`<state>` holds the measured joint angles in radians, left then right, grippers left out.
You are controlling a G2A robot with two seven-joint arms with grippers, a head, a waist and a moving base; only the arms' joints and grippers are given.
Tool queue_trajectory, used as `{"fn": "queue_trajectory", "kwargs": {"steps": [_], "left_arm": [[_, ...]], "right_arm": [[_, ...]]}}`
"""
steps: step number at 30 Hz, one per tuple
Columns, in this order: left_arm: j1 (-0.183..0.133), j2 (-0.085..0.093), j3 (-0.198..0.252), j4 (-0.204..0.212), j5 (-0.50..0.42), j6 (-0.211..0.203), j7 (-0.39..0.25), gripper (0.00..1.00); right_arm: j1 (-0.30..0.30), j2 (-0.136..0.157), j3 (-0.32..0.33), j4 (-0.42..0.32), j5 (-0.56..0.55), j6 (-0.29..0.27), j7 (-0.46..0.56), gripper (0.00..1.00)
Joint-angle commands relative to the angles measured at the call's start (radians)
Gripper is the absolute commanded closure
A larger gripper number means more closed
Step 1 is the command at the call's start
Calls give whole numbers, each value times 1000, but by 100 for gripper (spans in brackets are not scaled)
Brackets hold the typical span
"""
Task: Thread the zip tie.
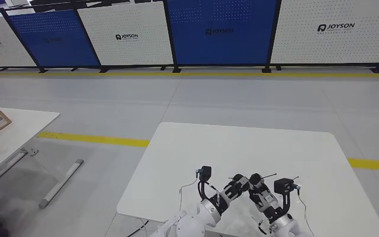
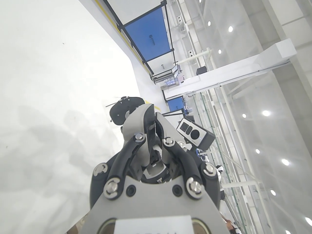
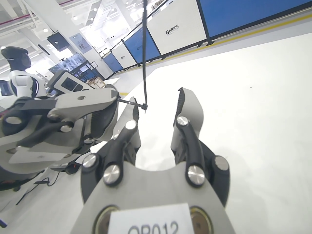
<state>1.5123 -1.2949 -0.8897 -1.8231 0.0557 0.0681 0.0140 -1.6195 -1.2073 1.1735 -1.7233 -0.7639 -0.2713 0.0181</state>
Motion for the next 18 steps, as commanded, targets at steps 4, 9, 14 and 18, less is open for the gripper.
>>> {"fn": "queue_trajectory", "kwargs": {"steps": [4, 9, 14, 18], "left_arm": [[0, -1, 2, -1, 5, 2, 2, 100], [1, -1, 3, -2, 11, 5, 6, 100], [-1, -2, 6, -1, 14, 8, 10, 100], [-3, -4, 8, 2, 13, 6, 10, 100]], "right_arm": [[-4, 0, 5, -5, 0, 0, -1, 75], [-5, 0, 6, -7, -1, -2, 1, 84], [-8, -1, 8, -8, -1, -6, 0, 100], [-8, -1, 11, -6, 0, -9, 1, 100]]}}
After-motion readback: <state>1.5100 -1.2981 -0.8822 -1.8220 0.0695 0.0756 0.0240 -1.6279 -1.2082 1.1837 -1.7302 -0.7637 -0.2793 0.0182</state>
